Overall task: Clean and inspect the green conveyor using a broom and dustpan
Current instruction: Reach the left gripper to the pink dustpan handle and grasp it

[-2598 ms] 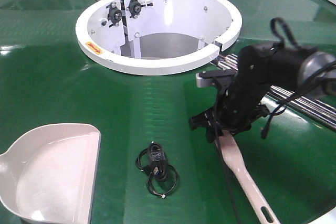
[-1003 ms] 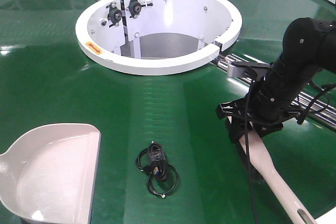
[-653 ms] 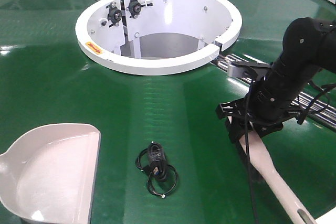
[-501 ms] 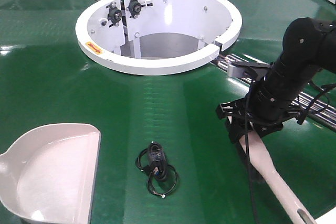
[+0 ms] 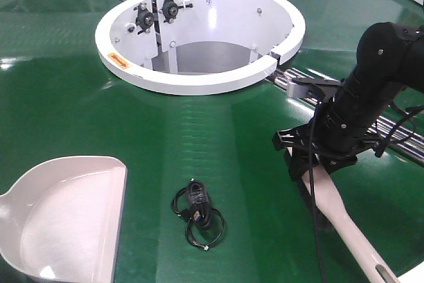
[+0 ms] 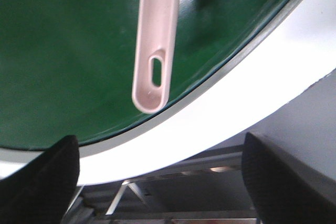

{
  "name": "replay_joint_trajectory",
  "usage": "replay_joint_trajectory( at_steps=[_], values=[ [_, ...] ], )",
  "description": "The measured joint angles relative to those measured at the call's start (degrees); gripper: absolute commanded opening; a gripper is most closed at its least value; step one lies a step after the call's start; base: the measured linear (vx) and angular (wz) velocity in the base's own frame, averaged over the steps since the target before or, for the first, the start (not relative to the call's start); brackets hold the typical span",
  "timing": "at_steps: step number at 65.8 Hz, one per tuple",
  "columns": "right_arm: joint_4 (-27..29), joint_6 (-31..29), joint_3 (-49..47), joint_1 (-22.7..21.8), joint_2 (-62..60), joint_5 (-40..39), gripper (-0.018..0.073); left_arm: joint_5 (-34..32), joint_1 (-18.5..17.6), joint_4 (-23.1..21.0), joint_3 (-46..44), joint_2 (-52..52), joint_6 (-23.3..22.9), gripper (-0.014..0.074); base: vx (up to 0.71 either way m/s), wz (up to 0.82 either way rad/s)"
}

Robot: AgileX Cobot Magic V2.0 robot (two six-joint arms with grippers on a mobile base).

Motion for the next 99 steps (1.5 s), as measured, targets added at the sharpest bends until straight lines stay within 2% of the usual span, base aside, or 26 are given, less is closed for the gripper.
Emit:
replay_joint_trajectory(
  at_steps=[22,40,57,78,90,99],
  values=[
    [0.0,0.0,0.0,0.0,0.0,0.0,-0.0005,-0.3,1.4,1.2,-0.1,11.6,-0.5,0.0584,0.0,0.0],
    [0.0,0.0,0.0,0.0,0.0,0.0,-0.0005,-0.5,2.9,1.2,-2.3,17.2,-5.3,0.0584,0.0,0.0],
    [0.0,0.0,0.0,0.0,0.0,0.0,-0.0005,-0.6,2.9,1.5,-6.4,21.2,-5.7,0.0584,0.0,0.0],
    [0.0,0.0,0.0,0.0,0.0,0.0,-0.0005,-0.7,2.9,1.8,-6.9,25.5,-5.8,0.0584,0.0,0.0],
    [0.0,0.0,0.0,0.0,0.0,0.0,-0.0005,-1.1,2.9,1.8,-6.9,26.5,-6.1,0.0558,0.0,0.0],
    [0.0,0.0,0.0,0.0,0.0,0.0,-0.0005,-1.1,2.9,1.8,-6.9,26.7,-6.1,0.0484,0.0,0.0]
  ],
)
